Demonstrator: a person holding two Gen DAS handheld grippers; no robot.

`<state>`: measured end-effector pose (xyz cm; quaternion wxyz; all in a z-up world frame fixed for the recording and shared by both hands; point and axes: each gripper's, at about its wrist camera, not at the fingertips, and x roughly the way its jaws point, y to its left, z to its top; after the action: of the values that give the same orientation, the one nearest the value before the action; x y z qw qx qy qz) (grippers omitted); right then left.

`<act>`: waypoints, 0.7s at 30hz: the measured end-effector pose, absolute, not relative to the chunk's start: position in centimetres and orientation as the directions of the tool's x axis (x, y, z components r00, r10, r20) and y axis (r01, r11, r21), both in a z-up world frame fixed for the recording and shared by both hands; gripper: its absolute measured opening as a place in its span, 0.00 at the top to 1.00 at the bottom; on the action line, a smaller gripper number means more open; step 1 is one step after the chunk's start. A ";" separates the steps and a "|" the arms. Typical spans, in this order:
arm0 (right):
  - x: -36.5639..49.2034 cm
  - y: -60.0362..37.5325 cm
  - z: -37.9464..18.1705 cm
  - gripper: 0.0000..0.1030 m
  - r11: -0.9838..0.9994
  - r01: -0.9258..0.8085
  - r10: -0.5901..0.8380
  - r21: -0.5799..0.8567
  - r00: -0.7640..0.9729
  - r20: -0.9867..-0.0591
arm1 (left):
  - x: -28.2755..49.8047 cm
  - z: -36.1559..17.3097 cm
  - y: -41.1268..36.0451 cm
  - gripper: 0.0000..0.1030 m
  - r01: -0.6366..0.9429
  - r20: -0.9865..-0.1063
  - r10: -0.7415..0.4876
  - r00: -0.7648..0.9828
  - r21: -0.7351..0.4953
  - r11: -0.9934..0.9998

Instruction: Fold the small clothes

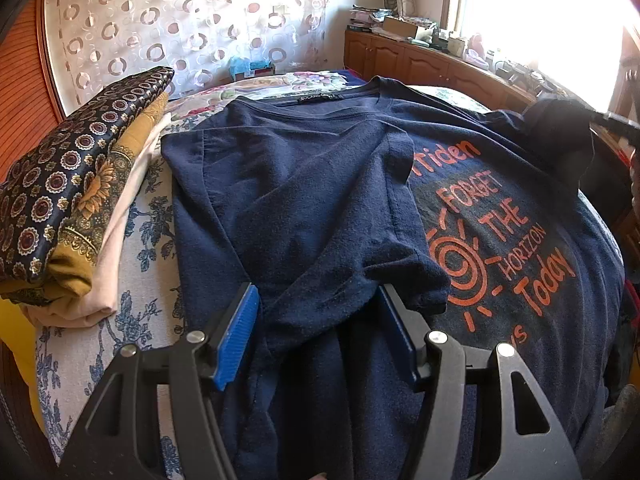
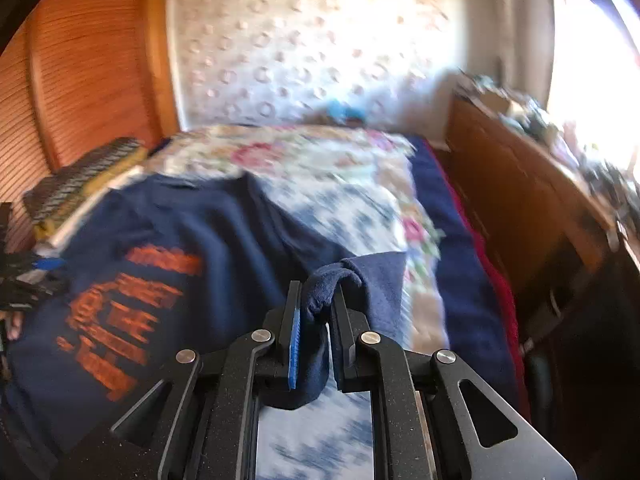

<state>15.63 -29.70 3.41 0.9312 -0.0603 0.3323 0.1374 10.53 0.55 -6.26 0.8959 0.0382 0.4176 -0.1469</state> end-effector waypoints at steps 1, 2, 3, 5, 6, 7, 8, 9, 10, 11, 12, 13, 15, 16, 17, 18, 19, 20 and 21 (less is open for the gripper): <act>15.7 -28.6 3.9 0.90 0.947 -0.320 0.237 -0.021 0.742 -0.628 | 10.5 -6.3 0.5 0.41 0.295 -0.760 -0.231 0.608 -0.054 0.954; 15.6 -26.9 4.4 0.90 0.934 -0.356 0.272 -0.012 0.736 -0.620 | 10.5 -6.3 0.5 0.41 0.295 -0.760 -0.231 0.608 -0.055 0.954; 15.6 -25.8 4.5 0.88 0.923 -0.385 0.301 -0.003 0.727 -0.618 | 10.5 -6.3 0.5 0.41 0.295 -0.760 -0.231 0.608 -0.054 0.954; 15.3 -23.2 4.5 0.71 0.885 -0.466 0.379 0.022 0.690 -0.617 | 10.5 -6.3 0.5 0.41 0.295 -0.760 -0.231 0.608 -0.054 0.954; 15.2 -22.5 4.5 0.50 0.876 -0.482 0.392 0.023 0.683 -0.616 | 10.5 -6.3 0.5 0.40 0.295 -0.760 -0.231 0.608 -0.054 0.954; 15.1 -22.1 4.4 0.47 0.871 -0.490 0.399 0.022 0.681 -0.614 | 10.5 -6.3 0.6 0.40 0.295 -0.760 -0.231 0.608 -0.054 0.954; 15.1 -21.8 4.1 0.47 0.865 -0.500 0.411 0.029 0.675 -0.613 | 10.5 -6.3 0.6 0.40 0.295 -0.759 -0.232 0.608 -0.054 0.954; 15.1 -21.9 3.9 0.47 0.864 -0.503 0.416 0.037 0.669 -0.616 | 10.5 -6.3 0.6 0.40 0.296 -0.759 -0.232 0.608 -0.055 0.954; 15.2 -22.1 3.6 0.47 0.867 -0.497 0.412 0.040 0.669 -0.619 | 10.5 -6.3 0.5 0.40 0.296 -0.760 -0.231 0.608 -0.054 0.954; 15.3 -22.7 3.2 0.47 0.875 -0.482 0.401 0.045 0.670 -0.625 | 10.5 -6.3 0.5 0.40 0.296 -0.760 -0.231 0.608 -0.053 0.954; 15.4 -23.0 2.8 0.47 0.882 -0.469 0.389 0.047 0.667 -0.635 | 10.5 -6.3 0.5 0.40 0.296 -0.760 -0.231 0.608 -0.054 0.954; 15.5 -23.3 2.4 0.47 0.886 -0.460 0.381 0.049 0.665 -0.642 | 10.5 -6.3 0.5 0.40 0.296 -0.760 -0.231 0.608 -0.054 0.954; 15.7 -24.1 1.3 0.47 0.898 -0.436 0.359 0.056 0.654 -0.666 | 10.5 -6.3 0.5 0.40 0.296 -0.760 -0.232 0.608 -0.054 0.954; 16.0 -24.4 0.8 0.47 0.903 -0.426 0.348 0.057 0.648 -0.677 | 10.5 -6.3 0.5 0.40 0.296 -0.760 -0.231 0.608 -0.054 0.954; 16.4 -24.6 0.0 0.47 0.909 -0.412 0.338 0.065 0.639 -0.691 | 10.5 -6.3 0.5 0.40 0.296 -0.760 -0.231 0.608 -0.054 0.954; 16.7 -24.7 -0.4 0.47 0.911 -0.404 0.339 0.078 0.628 -0.701 | 10.5 -6.3 0.5 0.40 0.296 -0.760 -0.231 0.608 -0.054 0.954; 17.2 -24.8 -1.1 0.47 0.912 -0.400 0.343 0.096 0.611 -0.714 | 10.5 -6.3 0.5 0.40 0.296 -0.760 -0.231 0.608 -0.053 0.954; 17.7 -24.6 -1.7 0.47 0.912 -0.397 0.344 0.105 0.599 -0.723 | 10.5 -6.3 0.5 0.40 0.296 -0.760 -0.231 0.608 -0.054 0.954; 18.0 -24.4 -2.2 0.47 0.913 -0.394 0.341 0.107 0.593 -0.730 | 10.5 -6.3 0.5 0.39 0.296 -0.760 -0.232 0.608 -0.054 0.954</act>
<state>18.00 -24.43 -2.16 0.8917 -0.0331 0.4015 0.2062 10.54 0.52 -6.26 0.8957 0.0385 0.4177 -0.1474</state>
